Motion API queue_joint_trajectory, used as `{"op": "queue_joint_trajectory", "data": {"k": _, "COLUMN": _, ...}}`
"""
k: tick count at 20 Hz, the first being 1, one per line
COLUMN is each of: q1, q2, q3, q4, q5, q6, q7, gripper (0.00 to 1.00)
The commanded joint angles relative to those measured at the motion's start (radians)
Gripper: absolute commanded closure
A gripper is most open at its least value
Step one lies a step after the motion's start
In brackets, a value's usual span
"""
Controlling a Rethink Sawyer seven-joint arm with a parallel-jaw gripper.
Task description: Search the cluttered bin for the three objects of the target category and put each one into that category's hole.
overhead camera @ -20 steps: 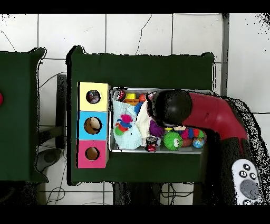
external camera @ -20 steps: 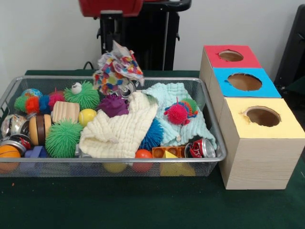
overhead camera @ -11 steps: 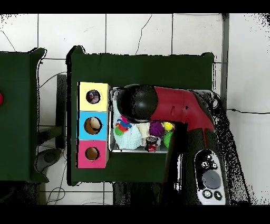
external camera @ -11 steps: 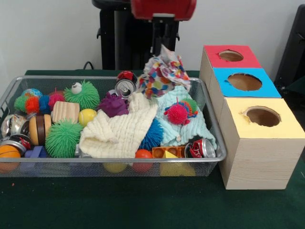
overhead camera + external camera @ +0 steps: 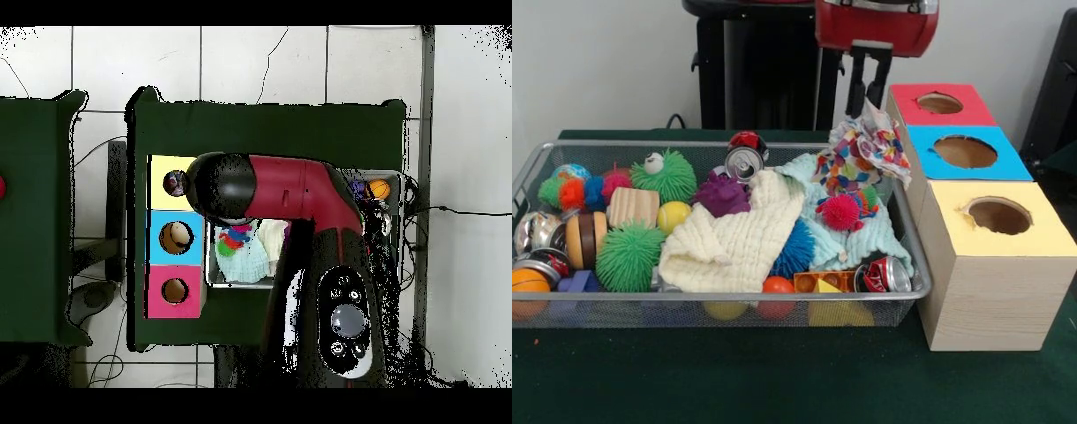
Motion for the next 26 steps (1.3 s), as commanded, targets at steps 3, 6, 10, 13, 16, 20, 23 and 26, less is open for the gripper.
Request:
{"op": "queue_joint_trajectory", "data": {"k": 3, "q1": 0.092, "q2": 0.101, "q3": -0.052, "q4": -0.120, "q5": 0.038, "q6": 0.052, "q7": 0.363, "gripper": 1.00}}
{"op": "queue_joint_trajectory", "data": {"k": 6, "q1": 0.127, "q2": 0.111, "q3": -0.060, "q4": -0.157, "q5": 0.057, "q6": 0.089, "q7": 0.395, "gripper": 1.00}}
{"op": "queue_joint_trajectory", "data": {"k": 10, "q1": 0.177, "q2": 0.125, "q3": -0.075, "q4": -0.202, "q5": 0.075, "q6": 0.122, "q7": 0.443, "gripper": 1.00}}
{"op": "queue_joint_trajectory", "data": {"k": 13, "q1": 0.206, "q2": 0.131, "q3": -0.081, "q4": -0.221, "q5": 0.095, "q6": 0.136, "q7": 0.468, "gripper": 1.00}}
{"op": "queue_joint_trajectory", "data": {"k": 16, "q1": 0.232, "q2": 0.140, "q3": -0.087, "q4": -0.231, "q5": 0.111, "q6": 0.131, "q7": 0.490, "gripper": 1.00}}
{"op": "queue_joint_trajectory", "data": {"k": 20, "q1": 0.258, "q2": 0.150, "q3": -0.094, "q4": -0.247, "q5": 0.130, "q6": 0.128, "q7": 0.503, "gripper": 1.00}}
{"op": "queue_joint_trajectory", "data": {"k": 23, "q1": 0.271, "q2": 0.180, "q3": -0.098, "q4": -0.249, "q5": 0.140, "q6": 0.112, "q7": 0.512, "gripper": 1.00}}
{"op": "queue_joint_trajectory", "data": {"k": 26, "q1": 0.274, "q2": 0.217, "q3": -0.109, "q4": -0.251, "q5": 0.143, "q6": 0.101, "q7": 0.520, "gripper": 1.00}}
